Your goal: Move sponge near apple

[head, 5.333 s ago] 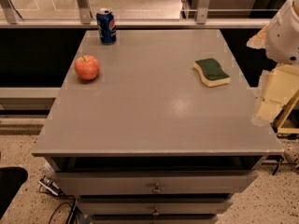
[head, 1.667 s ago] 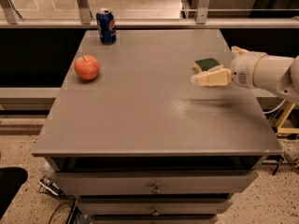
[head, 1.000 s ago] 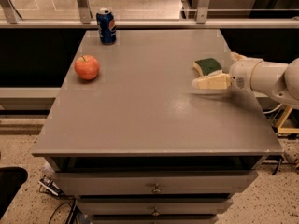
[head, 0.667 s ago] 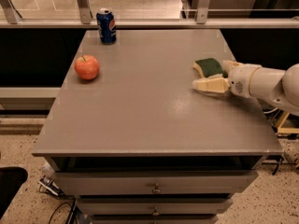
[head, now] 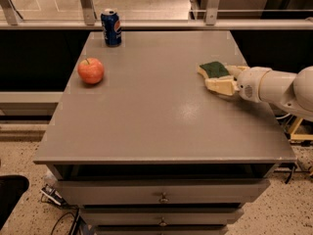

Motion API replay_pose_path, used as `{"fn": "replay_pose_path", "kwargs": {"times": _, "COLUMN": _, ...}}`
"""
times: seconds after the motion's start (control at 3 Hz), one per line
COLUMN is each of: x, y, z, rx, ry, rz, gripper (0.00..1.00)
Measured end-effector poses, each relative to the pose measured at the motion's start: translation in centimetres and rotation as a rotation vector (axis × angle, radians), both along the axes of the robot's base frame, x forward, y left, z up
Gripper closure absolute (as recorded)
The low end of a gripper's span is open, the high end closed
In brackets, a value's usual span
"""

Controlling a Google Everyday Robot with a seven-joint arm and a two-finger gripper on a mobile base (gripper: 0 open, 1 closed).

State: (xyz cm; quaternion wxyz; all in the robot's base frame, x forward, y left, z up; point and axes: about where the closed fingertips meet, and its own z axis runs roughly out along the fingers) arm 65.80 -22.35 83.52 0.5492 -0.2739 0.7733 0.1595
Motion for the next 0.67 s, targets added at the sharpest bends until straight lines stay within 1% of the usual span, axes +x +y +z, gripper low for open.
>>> {"fn": "replay_pose_path", "kwargs": {"times": 0.33, "x": 0.04, "y": 0.23, "z": -0.04, "rx": 0.001, "ry": 0.001, "rz": 0.004, "gripper": 0.88}}
{"fn": "replay_pose_path", "kwargs": {"times": 0.67, "x": 0.08, "y": 0.45, "z": -0.08, "rx": 0.001, "ry": 0.001, "rz": 0.007, "gripper": 1.00}}
